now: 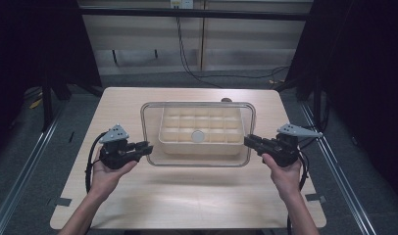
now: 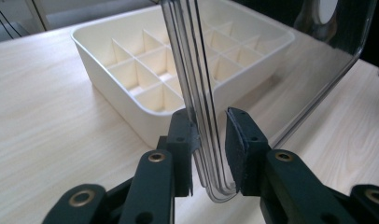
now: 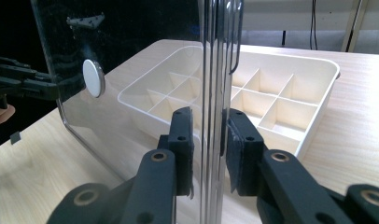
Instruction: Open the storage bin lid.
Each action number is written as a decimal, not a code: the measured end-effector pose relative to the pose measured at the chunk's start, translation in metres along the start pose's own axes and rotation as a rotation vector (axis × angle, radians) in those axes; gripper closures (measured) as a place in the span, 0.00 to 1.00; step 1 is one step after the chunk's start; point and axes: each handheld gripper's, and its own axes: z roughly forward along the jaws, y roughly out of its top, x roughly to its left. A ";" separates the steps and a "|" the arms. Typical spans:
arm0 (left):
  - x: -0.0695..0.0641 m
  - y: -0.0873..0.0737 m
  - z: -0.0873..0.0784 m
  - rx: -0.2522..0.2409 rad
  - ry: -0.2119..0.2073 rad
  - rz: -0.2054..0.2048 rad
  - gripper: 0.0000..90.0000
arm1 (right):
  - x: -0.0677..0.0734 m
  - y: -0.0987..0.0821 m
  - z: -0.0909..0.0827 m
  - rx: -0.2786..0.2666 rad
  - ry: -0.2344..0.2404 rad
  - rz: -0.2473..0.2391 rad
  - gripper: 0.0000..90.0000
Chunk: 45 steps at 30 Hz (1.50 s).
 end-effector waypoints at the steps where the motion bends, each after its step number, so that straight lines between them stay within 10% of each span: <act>1: -0.001 -0.002 0.000 0.005 0.001 0.007 0.80 | 0.000 -0.001 0.000 0.006 0.000 0.001 0.82; 18: -0.009 -0.025 -0.007 0.016 -0.059 -0.058 0.82 | 0.005 -0.030 -0.009 0.045 0.034 0.043 0.83; 45: -0.037 -0.064 -0.017 0.110 -0.081 -0.038 0.83 | 0.023 -0.077 -0.024 0.165 0.026 0.055 0.82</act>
